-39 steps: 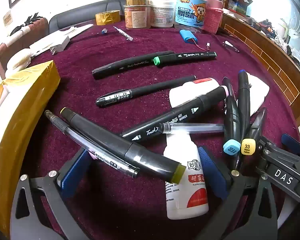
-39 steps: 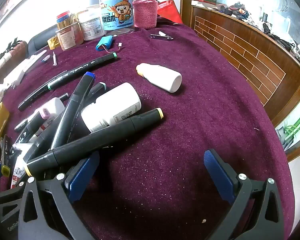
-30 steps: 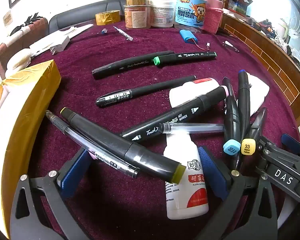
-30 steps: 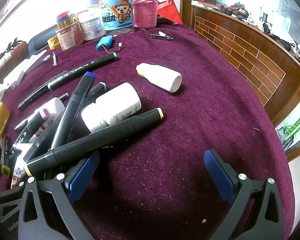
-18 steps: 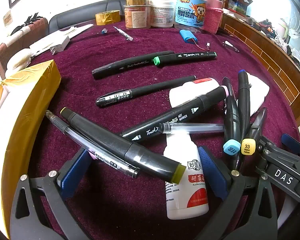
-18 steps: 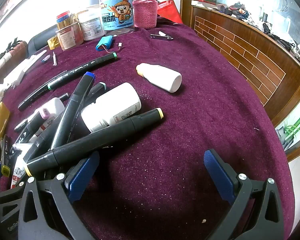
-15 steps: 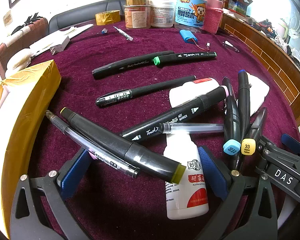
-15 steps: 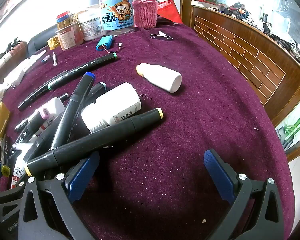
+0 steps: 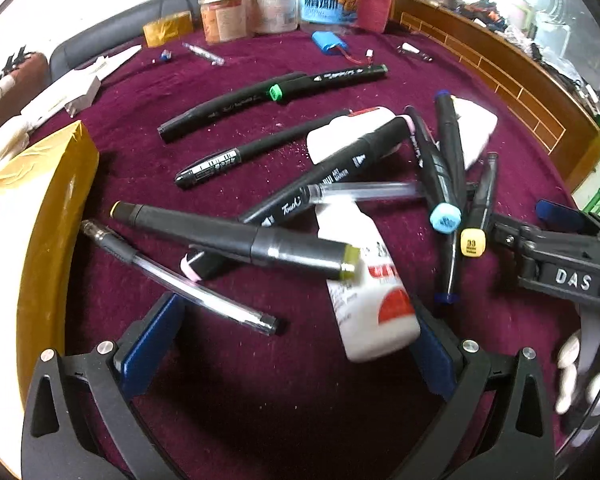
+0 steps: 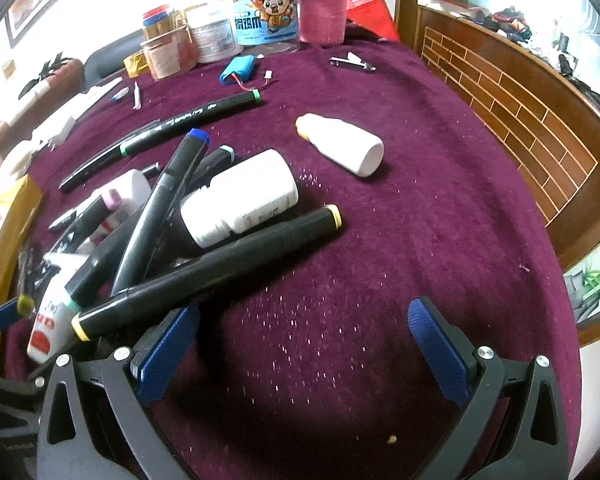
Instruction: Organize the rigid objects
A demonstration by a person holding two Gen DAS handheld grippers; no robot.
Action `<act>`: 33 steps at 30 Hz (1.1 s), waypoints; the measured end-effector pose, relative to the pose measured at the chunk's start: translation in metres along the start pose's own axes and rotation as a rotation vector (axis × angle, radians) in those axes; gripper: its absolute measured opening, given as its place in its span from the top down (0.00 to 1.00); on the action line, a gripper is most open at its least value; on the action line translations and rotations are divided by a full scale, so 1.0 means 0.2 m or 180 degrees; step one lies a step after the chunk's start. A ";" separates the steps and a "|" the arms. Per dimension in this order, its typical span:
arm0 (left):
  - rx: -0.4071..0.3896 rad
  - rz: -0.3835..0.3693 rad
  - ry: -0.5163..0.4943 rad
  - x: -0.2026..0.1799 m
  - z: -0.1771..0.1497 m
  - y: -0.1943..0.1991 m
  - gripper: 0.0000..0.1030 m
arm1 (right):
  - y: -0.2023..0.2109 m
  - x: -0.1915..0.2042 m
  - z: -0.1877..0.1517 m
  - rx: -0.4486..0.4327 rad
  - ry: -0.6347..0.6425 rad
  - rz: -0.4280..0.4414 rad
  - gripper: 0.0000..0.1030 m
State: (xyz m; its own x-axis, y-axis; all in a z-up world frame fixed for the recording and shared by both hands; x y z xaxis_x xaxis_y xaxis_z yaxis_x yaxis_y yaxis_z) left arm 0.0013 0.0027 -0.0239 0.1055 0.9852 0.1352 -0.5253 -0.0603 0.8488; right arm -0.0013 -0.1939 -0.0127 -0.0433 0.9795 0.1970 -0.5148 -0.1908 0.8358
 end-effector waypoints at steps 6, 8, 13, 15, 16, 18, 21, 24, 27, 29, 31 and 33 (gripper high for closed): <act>-0.0111 0.0037 -0.0018 -0.01 -0.03 0.03 0.00 | -0.02 0.02 0.02 0.0081 -0.0215 -0.0206 0.01; -0.0108 0.0026 -0.0011 -0.01 -0.04 0.03 0.00 | -0.02 0.02 0.02 0.0068 -0.0227 -0.0223 0.01; -0.0099 0.0010 0.0010 0.00 -0.03 0.03 0.00 | 0.07 -0.01 -0.04 0.0080 -0.0399 -0.0214 0.02; -0.0100 0.0020 0.0002 0.00 -0.04 0.03 0.00 | 0.17 -0.01 -0.08 -0.0113 -0.0387 -0.0272 0.02; -0.0101 0.0028 -0.0004 0.00 -0.04 0.03 0.00 | 0.25 0.00 -0.08 -0.0324 -0.0350 -0.0349 0.02; -0.0106 0.0047 -0.0018 -0.01 -0.03 0.03 0.00 | 0.43 0.00 -0.09 -0.0958 -0.0299 -0.0484 0.02; -0.0100 0.0007 0.0001 0.00 -0.03 0.02 0.00 | 0.58 -0.01 -0.06 -0.1801 -0.0338 -0.0356 0.01; -0.0131 -0.0222 0.0094 0.03 -0.04 0.06 0.05 | 0.44 -0.06 0.04 -0.1524 -0.0476 -0.0278 0.02; -0.0244 -0.0543 0.0176 0.07 -0.06 0.16 0.05 | 0.29 -0.16 0.04 -0.1462 -0.0742 -0.0235 0.03; -0.0372 -0.0475 0.0146 0.10 -0.05 0.21 0.05 | 0.23 -0.21 0.04 -0.1329 -0.0913 -0.0103 0.09; -0.0411 -0.0439 0.0163 0.13 -0.03 0.25 0.05 | 0.29 -0.25 -0.03 -0.1462 -0.0969 -0.0011 0.09; -0.0406 -0.0577 0.0249 0.15 0.00 0.26 0.13 | 0.29 -0.26 -0.05 -0.1448 -0.0977 0.0022 0.09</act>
State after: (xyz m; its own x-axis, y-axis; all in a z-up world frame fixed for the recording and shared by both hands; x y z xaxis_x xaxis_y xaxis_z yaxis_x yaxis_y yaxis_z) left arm -0.0241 0.0287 0.0244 0.1446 0.9878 -0.0578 -0.6067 0.1347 0.7834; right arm -0.0382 -0.2561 0.0202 0.1687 0.9013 0.3990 -0.8367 -0.0831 0.5414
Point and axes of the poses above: each gripper's, at about its wrist camera, not at the fingertips, and y roughly against the way its jaws point, x to its left, z to its top, the point moved 3 cm from there along -y, roughly the way its jaws point, and after that the axes turned 9 degrees about z, right-handed, at the moved point
